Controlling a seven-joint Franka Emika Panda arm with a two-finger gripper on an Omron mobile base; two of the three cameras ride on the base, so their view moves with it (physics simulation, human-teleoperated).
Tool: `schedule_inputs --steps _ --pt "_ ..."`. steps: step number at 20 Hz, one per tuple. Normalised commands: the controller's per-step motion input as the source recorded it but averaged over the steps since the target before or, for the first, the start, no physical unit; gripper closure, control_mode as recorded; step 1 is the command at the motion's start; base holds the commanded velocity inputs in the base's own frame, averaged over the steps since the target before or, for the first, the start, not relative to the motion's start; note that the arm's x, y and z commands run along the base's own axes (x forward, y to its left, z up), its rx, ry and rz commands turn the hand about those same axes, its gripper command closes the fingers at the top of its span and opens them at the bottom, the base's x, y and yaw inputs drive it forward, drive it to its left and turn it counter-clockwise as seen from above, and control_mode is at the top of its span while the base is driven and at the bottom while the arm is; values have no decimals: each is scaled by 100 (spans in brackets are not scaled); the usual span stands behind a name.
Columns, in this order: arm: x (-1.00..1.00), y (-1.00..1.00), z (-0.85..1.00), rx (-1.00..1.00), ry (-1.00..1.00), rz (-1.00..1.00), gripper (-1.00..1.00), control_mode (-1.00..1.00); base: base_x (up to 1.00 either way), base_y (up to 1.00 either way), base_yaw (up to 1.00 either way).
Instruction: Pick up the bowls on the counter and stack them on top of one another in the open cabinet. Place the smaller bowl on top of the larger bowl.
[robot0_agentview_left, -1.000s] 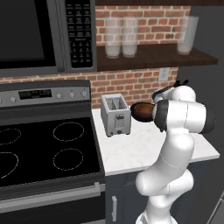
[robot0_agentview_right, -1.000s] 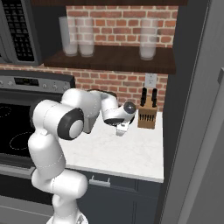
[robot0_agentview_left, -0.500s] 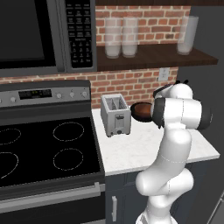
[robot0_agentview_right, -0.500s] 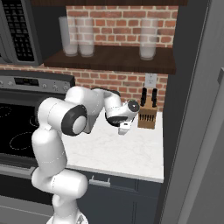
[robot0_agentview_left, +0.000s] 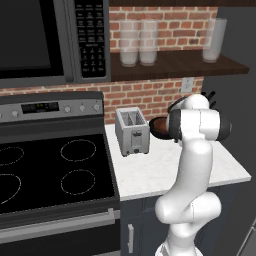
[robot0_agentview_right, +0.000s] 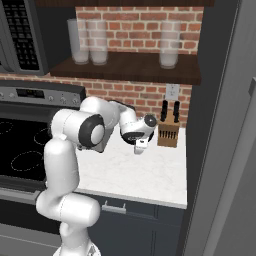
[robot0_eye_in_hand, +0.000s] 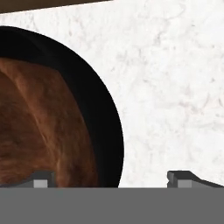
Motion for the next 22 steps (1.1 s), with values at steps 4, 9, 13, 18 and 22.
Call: schedule_inputs --steps 4,9,13,18,22 --pt "35 5 -22 0 6 0 -100 -100 0 0 0" --pt "33 0 -26 0 9 3 -100 -100 0 0 0" --pt "32 1 -24 0 8 3 100 -100 0 0 0" --pt "28 11 -31 0 9 1 100 -100 0 0 0" --pt "15 10 -32 0 5 0 100 -100 0 0 0"
